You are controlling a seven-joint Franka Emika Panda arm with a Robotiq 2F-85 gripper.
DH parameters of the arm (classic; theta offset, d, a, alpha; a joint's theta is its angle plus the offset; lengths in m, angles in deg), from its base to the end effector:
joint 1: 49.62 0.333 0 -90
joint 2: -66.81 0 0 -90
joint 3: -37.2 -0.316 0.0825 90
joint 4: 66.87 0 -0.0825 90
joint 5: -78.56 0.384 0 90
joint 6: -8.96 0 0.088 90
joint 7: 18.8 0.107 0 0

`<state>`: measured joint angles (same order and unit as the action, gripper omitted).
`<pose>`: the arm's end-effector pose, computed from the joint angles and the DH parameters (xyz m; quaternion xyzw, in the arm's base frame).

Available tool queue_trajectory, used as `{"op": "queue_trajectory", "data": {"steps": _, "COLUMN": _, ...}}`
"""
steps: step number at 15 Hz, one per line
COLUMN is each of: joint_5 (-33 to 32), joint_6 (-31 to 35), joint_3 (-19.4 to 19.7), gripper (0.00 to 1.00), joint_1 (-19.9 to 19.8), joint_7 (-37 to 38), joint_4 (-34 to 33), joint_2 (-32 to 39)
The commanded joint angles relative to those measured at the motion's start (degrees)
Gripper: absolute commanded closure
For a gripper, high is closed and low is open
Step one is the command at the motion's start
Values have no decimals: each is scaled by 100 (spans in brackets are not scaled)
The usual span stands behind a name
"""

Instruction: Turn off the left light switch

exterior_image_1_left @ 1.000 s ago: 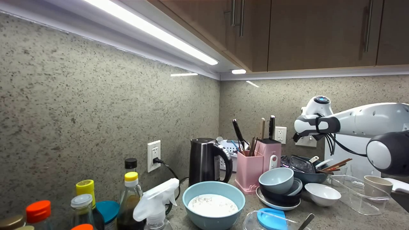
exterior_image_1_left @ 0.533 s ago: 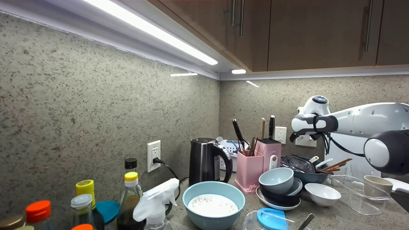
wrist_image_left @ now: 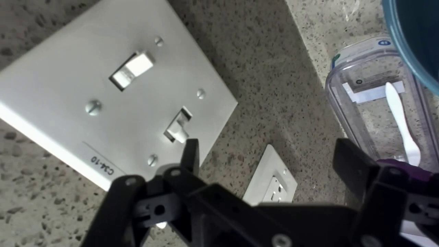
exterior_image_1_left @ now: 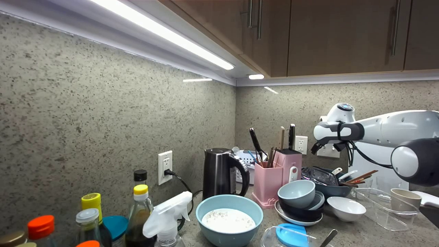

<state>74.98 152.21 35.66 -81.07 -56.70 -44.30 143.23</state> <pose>0.7336 -0.4419 0.3333 0.9238 0.0662 0.3022 0.2254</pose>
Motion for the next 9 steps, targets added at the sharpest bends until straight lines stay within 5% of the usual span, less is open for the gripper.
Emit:
{"op": "queue_trajectory", "data": {"steps": 1, "joint_5": 0, "joint_6": 0, "joint_3": 0, "gripper": 0, "joint_1": -9, "joint_7": 0, "joint_4": -1, "joint_2": -3}}
{"op": "queue_trajectory", "data": {"steps": 9, "joint_5": -10, "joint_6": -62, "joint_3": 74, "gripper": 0, "joint_1": -53, "joint_7": 81, "joint_4": 179, "joint_2": -111}}
